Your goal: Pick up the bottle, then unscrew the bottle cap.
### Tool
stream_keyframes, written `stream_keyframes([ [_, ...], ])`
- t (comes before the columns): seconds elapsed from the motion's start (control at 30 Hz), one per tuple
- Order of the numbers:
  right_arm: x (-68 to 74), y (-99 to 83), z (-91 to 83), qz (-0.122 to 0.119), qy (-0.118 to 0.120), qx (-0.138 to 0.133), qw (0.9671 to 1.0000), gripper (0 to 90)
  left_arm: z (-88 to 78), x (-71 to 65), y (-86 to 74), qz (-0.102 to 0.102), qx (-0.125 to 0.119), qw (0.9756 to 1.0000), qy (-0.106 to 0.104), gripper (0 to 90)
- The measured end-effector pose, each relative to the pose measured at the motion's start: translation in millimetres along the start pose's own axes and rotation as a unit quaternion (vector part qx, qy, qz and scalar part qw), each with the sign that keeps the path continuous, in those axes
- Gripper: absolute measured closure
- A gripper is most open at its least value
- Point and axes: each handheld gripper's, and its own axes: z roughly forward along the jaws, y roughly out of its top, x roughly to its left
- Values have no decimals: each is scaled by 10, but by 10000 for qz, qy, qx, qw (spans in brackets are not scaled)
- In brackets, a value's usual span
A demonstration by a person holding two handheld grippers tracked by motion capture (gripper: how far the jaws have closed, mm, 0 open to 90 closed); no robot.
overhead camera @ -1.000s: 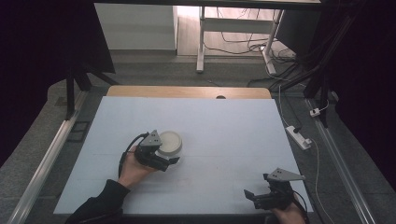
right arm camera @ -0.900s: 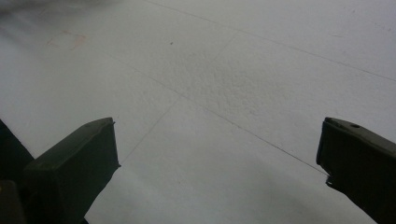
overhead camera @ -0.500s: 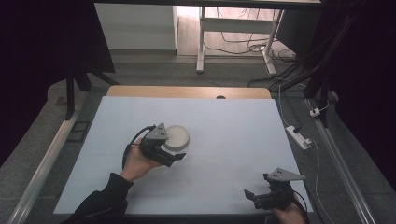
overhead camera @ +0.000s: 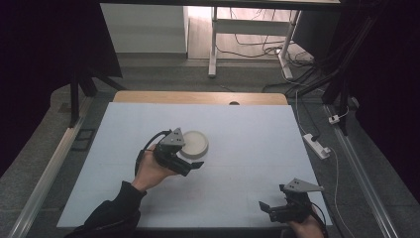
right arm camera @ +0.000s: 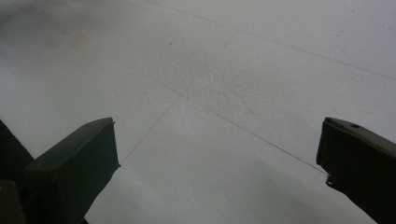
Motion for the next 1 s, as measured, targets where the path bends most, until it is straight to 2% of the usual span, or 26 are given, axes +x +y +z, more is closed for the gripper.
stream_keyframes([
  [0.37,2,-2,-4,-25,0,-22,10000,0,53,-113,3,50,147,9997,-167,73],
  [0.8,30,4,-6,-136,-47,-23,9999,0,30,-128,-5,-46,60,9997,-246,73],
  [1.0,37,10,-25,-119,-62,-128,9998,0,27,-137,-12,-42,75,9997,-238,73],
])
